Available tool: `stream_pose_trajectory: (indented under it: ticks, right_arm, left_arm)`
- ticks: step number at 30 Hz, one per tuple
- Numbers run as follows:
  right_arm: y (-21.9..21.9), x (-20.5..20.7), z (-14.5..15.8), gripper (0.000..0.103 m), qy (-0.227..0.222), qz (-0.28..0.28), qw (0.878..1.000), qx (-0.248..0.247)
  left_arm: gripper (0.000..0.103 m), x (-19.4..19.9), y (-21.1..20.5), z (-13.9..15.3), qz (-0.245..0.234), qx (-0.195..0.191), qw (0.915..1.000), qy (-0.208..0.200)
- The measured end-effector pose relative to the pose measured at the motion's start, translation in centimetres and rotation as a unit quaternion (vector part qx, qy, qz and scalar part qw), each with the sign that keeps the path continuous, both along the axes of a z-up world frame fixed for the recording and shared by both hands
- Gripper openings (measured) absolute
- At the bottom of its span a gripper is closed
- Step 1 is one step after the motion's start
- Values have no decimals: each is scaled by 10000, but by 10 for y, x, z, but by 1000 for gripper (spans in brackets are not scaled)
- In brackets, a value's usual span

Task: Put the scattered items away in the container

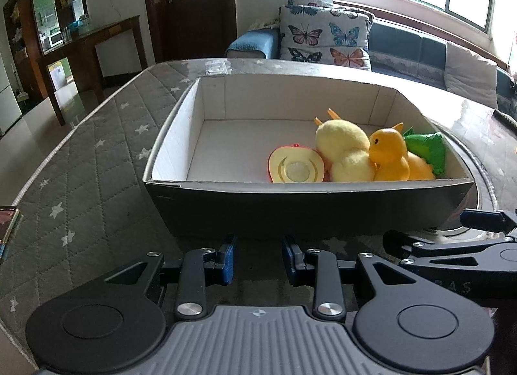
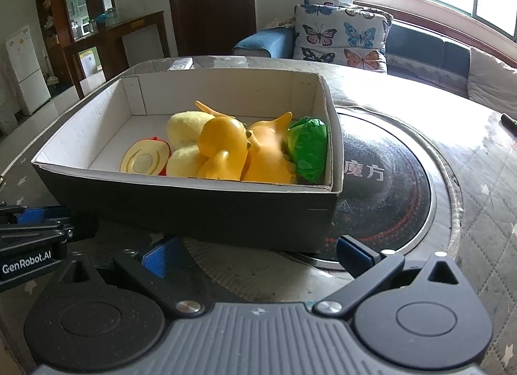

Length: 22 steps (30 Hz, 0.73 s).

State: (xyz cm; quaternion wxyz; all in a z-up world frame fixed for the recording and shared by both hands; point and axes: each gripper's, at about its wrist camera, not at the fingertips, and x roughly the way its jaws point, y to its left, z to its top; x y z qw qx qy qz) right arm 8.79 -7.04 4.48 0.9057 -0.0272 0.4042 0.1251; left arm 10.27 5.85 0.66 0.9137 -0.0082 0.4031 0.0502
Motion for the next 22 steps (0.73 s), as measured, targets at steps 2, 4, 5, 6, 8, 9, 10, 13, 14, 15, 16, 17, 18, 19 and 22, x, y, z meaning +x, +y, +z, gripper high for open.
stream_pose_trajectory:
  ticks: [2, 4, 5, 6, 8, 9, 10, 13, 14, 15, 16, 17, 18, 19, 22]
  right_arm:
    - [0, 2, -1, 103, 29, -13, 10000, -15]
    - [1, 3, -2, 103, 51, -20, 10000, -31]
    - [1, 4, -2, 103, 61, -26, 10000, -41]
    - [2, 5, -3, 103, 71, -34, 10000, -53]
    - [2, 6, -3, 103, 93, -43, 9999, -58]
    - [2, 7, -4, 103, 105, -49, 9999, -62]
    - [2, 7, -5, 103, 115, -55, 9999, -68]
    - [3, 9, -6, 103, 144, -53, 9998, -85]
    - [4, 9, -6, 103, 150, -49, 9998, -93]
    - [4, 10, -7, 103, 152, -42, 9998, -100]
    - [5, 10, -7, 103, 156, -38, 9998, -103]
    - [5, 11, -7, 103, 161, -36, 9998, -103]
    - [5, 11, -7, 103, 165, -37, 9998, -105]
    - [5, 11, -8, 103, 172, -40, 9998, -106]
    - [6, 12, -9, 103, 192, -41, 9997, -108]
  left_arm:
    - [33, 2, 0, -1, -9, -9, 10000, 26]
    - [33, 3, 1, -2, -18, -17, 10000, 47]
    - [33, 4, 1, -2, -22, -14, 10000, 51]
    - [33, 5, 1, -2, -25, -12, 10000, 56]
    - [33, 6, 2, -2, -24, -14, 10000, 66]
    - [33, 7, 2, -3, -23, -11, 10000, 70]
    - [33, 8, 2, -3, -20, -7, 10000, 72]
    - [33, 10, 3, -4, 1, -10, 10000, 86]
    - [33, 11, 3, -5, 9, -23, 10000, 93]
    - [33, 11, 3, -6, 18, -34, 9999, 98]
    - [33, 12, 4, -6, 23, -40, 9999, 99]
    - [33, 13, 4, -6, 29, -46, 9999, 97]
    - [33, 13, 5, -6, 38, -53, 9999, 89]
    - [33, 13, 6, -6, 47, -56, 9999, 84]
    - [33, 14, 6, -7, 40, -56, 9999, 100]
